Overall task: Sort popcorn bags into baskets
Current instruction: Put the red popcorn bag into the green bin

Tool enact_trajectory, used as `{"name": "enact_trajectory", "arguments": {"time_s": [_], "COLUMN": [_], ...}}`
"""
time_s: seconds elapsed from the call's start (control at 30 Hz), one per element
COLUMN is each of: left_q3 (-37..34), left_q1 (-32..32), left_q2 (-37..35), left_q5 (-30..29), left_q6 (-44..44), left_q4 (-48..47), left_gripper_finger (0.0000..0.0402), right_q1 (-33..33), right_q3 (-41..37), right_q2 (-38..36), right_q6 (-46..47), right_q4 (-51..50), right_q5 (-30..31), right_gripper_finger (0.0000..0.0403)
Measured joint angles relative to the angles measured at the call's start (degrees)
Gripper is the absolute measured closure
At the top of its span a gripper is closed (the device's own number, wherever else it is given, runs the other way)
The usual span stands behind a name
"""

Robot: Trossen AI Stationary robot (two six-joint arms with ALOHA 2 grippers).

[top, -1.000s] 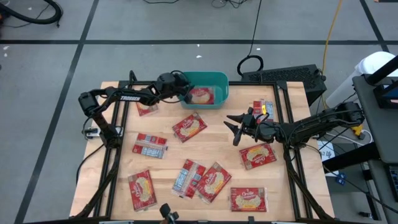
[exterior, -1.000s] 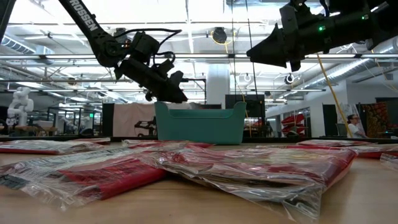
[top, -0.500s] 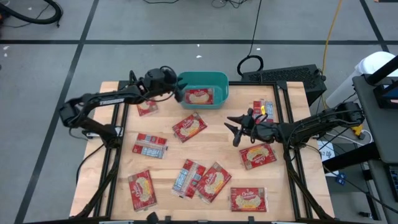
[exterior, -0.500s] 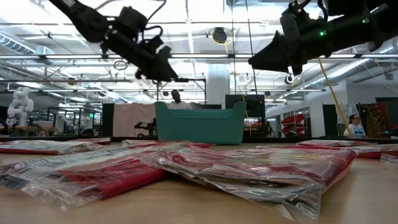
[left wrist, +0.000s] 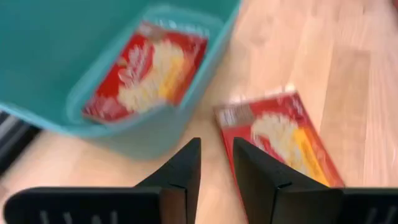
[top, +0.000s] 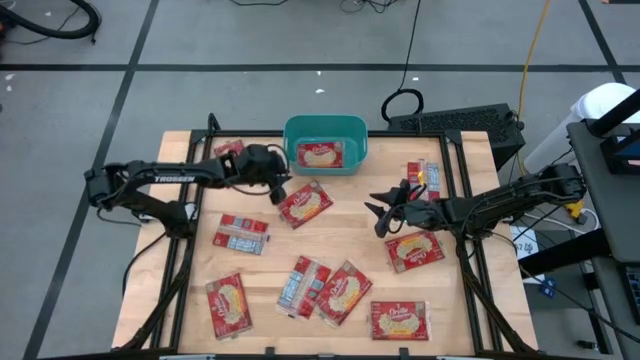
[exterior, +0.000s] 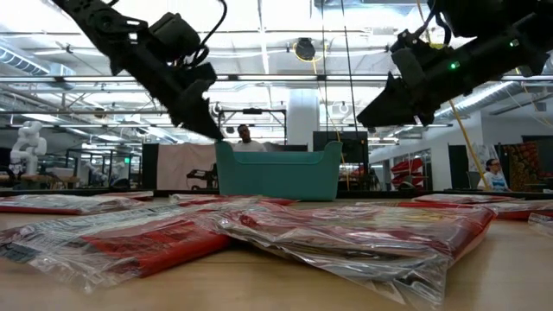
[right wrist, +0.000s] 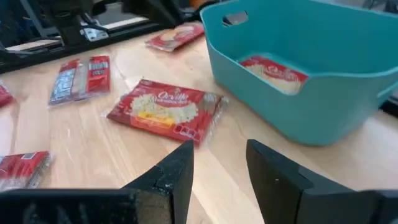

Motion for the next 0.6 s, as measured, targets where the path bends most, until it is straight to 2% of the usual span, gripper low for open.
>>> {"name": "enact_trajectory", "arguments": {"time_s": [0.4, 0.6], "left_q3": [-7.0, -11.1], "left_q1": [-4.4, -6.7], "left_q2": [0.0, 0.0], "left_q5": [-0.1, 0.1], "left_q6": [-5.1, -6.8], "left_q4": [0.2, 0.0], "left_gripper_finger": [0.0309, 0.0301], "right_q1": [-0.1, -0.2], "right_q3": [0.0, 0.0], "right_q2": [0.1, 0.1], "right_q6": [7.8, 6.6], "right_q4": [-6.7, -6.4], "right_q5": [0.1, 0.2], "right_gripper_finger": [0.0264, 0.0264]}}
